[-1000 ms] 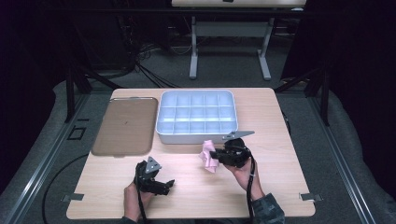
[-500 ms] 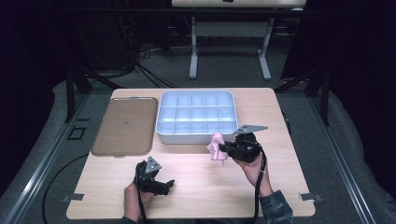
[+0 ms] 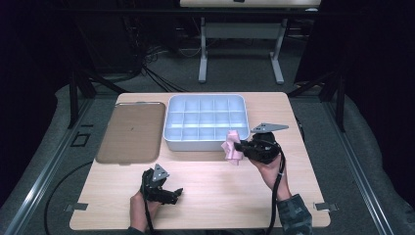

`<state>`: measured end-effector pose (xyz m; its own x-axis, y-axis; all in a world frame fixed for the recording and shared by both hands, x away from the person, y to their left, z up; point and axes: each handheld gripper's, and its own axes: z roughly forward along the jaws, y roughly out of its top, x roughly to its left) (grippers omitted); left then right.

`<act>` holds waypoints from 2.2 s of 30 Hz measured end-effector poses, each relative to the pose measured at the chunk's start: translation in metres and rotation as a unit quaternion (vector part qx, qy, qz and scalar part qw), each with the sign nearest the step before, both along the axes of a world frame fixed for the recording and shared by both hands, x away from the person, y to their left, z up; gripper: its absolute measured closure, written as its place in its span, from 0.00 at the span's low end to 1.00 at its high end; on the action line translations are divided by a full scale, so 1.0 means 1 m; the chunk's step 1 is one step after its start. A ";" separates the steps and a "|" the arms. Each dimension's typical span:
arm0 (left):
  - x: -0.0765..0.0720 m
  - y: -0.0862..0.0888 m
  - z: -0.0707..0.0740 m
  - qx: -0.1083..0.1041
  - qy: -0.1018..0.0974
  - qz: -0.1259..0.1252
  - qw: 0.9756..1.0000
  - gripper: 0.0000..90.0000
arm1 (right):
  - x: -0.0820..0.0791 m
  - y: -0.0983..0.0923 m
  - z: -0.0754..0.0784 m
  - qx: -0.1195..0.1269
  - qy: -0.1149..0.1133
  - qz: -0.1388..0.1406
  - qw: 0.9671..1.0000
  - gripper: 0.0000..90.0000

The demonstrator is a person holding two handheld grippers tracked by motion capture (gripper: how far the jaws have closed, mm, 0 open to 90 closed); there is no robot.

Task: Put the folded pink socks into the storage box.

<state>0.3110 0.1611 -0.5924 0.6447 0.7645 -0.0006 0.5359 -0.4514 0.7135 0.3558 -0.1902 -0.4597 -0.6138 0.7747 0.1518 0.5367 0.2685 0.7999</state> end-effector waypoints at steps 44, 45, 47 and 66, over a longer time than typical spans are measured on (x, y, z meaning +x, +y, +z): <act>0.005 -0.002 0.000 0.002 -0.002 -0.005 1.000 0.00 | 0.046 -0.011 0.035 -0.006 -0.061 -0.056 0.997 0.88; 0.005 -0.003 0.000 0.000 -0.001 -0.004 1.000 0.00 | 0.048 -0.010 0.034 -0.008 -0.060 -0.057 0.997 0.88; 0.005 -0.003 0.000 0.000 -0.001 -0.003 1.000 0.00 | 0.052 -0.011 0.031 -0.010 -0.053 -0.059 0.997 0.88; 0.005 -0.003 0.000 0.001 -0.001 -0.005 1.000 0.00 | 0.090 0.002 -0.004 -0.049 -0.041 -0.091 0.994 0.87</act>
